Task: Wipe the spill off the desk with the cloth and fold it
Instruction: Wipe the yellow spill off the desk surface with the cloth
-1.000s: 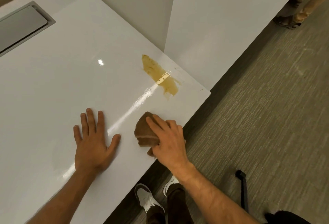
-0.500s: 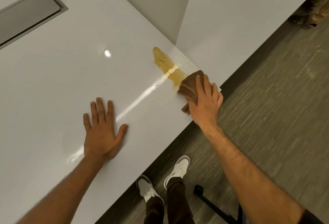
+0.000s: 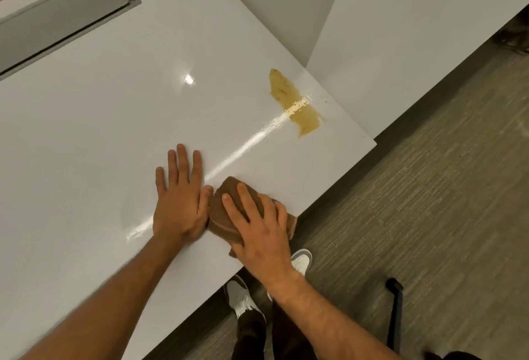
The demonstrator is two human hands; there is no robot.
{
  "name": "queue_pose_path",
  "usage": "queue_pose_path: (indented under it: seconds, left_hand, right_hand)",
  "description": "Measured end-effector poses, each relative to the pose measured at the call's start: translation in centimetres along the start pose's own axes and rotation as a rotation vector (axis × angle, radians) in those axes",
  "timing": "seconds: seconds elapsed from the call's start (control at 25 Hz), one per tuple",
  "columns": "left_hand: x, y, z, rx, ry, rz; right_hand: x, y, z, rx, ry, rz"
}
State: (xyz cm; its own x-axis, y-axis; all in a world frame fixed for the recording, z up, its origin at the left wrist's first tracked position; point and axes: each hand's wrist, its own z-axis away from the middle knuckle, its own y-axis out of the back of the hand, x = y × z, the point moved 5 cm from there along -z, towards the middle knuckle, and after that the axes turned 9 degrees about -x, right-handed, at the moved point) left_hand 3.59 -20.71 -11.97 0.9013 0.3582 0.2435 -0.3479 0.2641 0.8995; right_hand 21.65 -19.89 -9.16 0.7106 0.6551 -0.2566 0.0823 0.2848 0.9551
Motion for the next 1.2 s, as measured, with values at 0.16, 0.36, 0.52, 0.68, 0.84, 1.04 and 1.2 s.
queue_pose_path:
  seconds: [0.16, 0.36, 0.52, 0.68, 0.84, 1.04, 1.2]
  left_hand:
    - [0.1, 0.1, 0.0, -0.005, -0.001, -0.008]
    - [0.1, 0.1, 0.0, -0.004, -0.012, -0.001]
    - [-0.3, -0.4, -0.1, 0.048, -0.016, -0.005]
    - [-0.2, -0.3, -0.3, 0.039, -0.009, -0.006]
    - [0.1, -0.1, -0.1, 0.024, 0.007, -0.011]
    - [0.1, -0.1, -0.2, 0.023, 0.013, -0.008]
    - [0.0, -0.2, -0.1, 0.034, 0.003, -0.002]
  right_hand:
    - [4.8, 3.1, -0.1, 0.101, 0.004, -0.254]
    - [12.4, 6.4, -2.1, 0.399, -0.391, -0.491]
    - [18.0, 7.3, -3.3, 0.449, -0.632, -0.470]
    - [21.6, 8.5, -7.1, 0.295, -0.597, -0.300]
    - [20.8, 7.7, -9.0, 0.164, -0.524, -0.036]
    - [17.1, 6.9, -10.0, 0.132, -0.381, 0.068]
    - [11.8, 5.3, -8.5, 0.107, -0.129, 0.086]
